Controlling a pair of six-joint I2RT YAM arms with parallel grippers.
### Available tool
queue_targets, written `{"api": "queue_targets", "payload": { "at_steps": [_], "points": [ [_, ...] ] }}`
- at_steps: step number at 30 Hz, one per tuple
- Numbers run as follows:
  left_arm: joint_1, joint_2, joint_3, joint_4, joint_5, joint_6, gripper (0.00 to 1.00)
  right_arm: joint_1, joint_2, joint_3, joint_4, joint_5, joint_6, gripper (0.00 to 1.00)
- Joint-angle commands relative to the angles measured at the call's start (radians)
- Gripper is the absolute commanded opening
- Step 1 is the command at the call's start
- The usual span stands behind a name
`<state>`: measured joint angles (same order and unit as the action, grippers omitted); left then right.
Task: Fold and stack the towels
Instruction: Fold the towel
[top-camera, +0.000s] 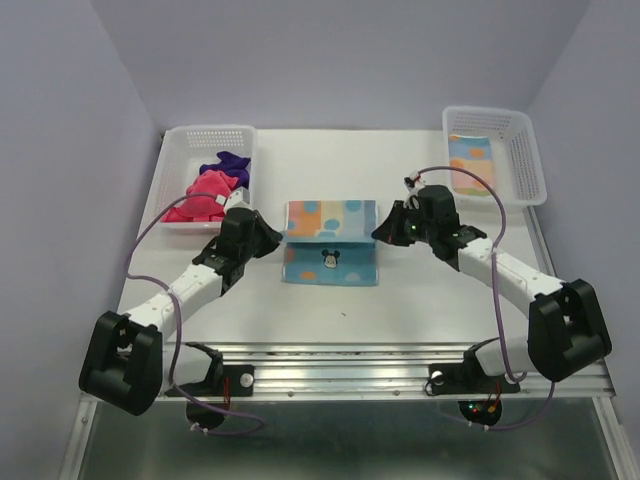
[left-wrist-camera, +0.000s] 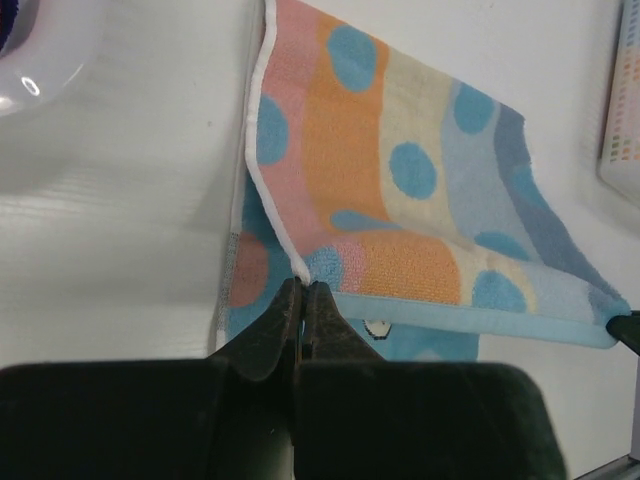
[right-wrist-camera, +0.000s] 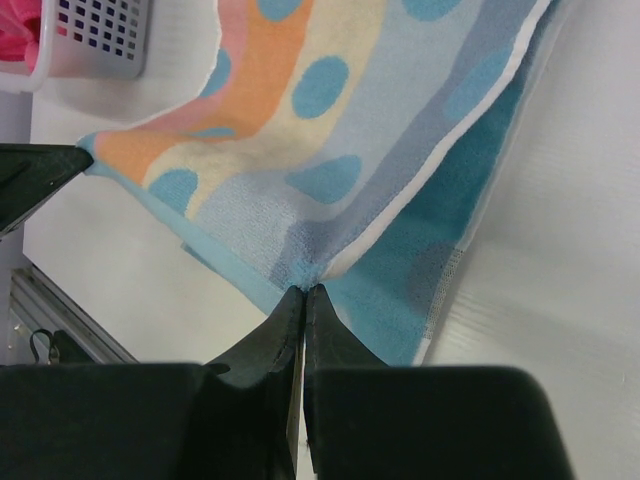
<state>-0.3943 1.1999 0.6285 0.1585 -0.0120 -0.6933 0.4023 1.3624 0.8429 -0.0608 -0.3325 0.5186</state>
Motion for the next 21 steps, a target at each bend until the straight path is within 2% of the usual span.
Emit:
{"api": "queue_targets", "payload": {
  "at_steps": [1,10,21],
  "points": [
    [-0.017,-0.068,-0.035,-0.025,-0.028,-0.029,0.00,0.018,-0.040,-0.042,-0.014,0.027,0.014,0.01],
    [-0.044,-0.111,-0.099,-0.063,-0.028,-0.057,0.00,0.052,-0.063,-0.126,-0.010,0.027,0.038,0.01],
    [-0.072,-0.079,-0.176,-0.068,0.007,-0.078,0.00,0.075,-0.023,-0.186,-0.022,0.033,0.050,0.01]
  ]
}}
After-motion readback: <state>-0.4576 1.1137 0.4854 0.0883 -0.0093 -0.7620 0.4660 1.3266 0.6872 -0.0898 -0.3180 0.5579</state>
